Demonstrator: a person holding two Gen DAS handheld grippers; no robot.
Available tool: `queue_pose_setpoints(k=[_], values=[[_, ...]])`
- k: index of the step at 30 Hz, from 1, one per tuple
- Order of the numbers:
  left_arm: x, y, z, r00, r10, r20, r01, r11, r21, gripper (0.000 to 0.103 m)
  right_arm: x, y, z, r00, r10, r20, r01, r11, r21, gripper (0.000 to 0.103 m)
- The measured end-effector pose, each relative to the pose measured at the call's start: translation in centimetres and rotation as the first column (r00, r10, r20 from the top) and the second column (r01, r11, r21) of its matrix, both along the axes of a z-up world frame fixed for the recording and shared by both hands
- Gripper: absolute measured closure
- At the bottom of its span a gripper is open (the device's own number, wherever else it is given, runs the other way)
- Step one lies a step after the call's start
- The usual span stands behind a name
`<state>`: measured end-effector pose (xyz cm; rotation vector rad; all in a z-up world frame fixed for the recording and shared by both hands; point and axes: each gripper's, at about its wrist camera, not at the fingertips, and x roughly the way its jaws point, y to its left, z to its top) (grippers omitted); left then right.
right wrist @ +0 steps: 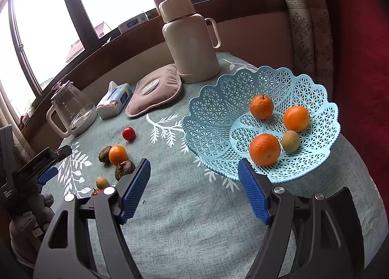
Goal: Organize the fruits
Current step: 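Withdraw both tools from the basket toward the remaining fruits, then position the left tool fingers around the dark beet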
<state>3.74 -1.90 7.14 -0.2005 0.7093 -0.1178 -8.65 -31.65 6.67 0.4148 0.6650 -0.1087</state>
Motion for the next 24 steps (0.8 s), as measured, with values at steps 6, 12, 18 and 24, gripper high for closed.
queue_pose_setpoints(k=[6,12,18,24], values=[[1.4,-0.5,-1.3,0.999,-0.008,-0.031,0.009,1.000,0.030,0.008,0.3,1.3,0.0,0.999,0.032,0.002,-0.032,0.999,-0.042,0.027],[3.0,-1.6,-2.6,0.997,-0.032,-0.076,0.035,0.998,0.044,0.008,0.5,2.4,-0.3,0.998,0.067,-0.010,-0.067,0.997,-0.043,0.027],[4.3,-3.2,-3.7,0.993,-0.055,-0.104,0.063,0.995,0.081,0.008,0.8,3.7,-0.8,0.994,0.106,-0.024,-0.107,0.993,-0.048,0.027],[5.9,-4.2,-4.5,0.991,-0.057,-0.120,0.072,0.989,0.126,0.008,1.1,4.6,-1.1,0.990,0.133,-0.038,-0.135,0.990,-0.051,0.027]])
